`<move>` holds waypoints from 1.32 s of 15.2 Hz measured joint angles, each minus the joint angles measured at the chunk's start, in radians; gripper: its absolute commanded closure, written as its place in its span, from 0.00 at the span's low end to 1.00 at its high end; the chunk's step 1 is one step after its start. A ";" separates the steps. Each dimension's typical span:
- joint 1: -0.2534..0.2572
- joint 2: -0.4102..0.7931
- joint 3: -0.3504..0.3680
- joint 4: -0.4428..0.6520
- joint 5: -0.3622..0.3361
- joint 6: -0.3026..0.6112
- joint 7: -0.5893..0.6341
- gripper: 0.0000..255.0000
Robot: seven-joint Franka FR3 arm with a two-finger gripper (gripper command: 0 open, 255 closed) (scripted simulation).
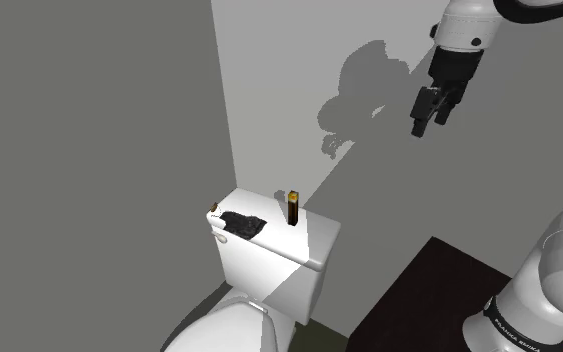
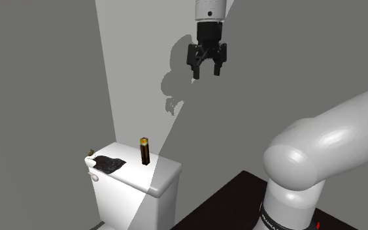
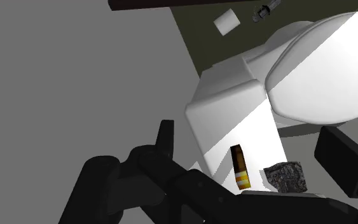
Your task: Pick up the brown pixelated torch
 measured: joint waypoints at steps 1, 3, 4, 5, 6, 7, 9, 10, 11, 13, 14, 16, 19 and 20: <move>0.000 0.000 0.000 0.000 0.000 0.000 0.000 0.00; 0.001 0.027 0.002 -0.015 0.003 0.039 0.007 0.00; 0.002 0.047 0.003 -0.025 0.006 0.067 0.012 0.00; 0.004 0.076 0.009 -0.026 0.011 0.094 0.021 0.00; 0.001 0.104 0.003 -0.035 0.009 0.129 0.018 0.00; 0.003 0.137 0.007 -0.036 0.013 0.161 0.025 0.00; 0.006 0.186 0.014 -0.043 0.020 0.214 0.039 0.00; 0.007 0.222 0.014 -0.036 0.021 0.241 0.042 0.00; 0.007 0.252 0.016 -0.031 0.023 0.265 0.046 0.00; 0.009 0.313 0.020 -0.030 0.028 0.321 0.057 0.00; 0.010 0.351 0.022 -0.023 0.030 0.350 0.061 0.00; 0.009 0.412 0.020 -0.014 0.032 0.398 0.063 0.00; 0.011 0.524 0.026 0.018 0.037 0.473 0.078 0.00; 0.013 0.556 0.029 0.030 0.039 0.492 0.083 0.00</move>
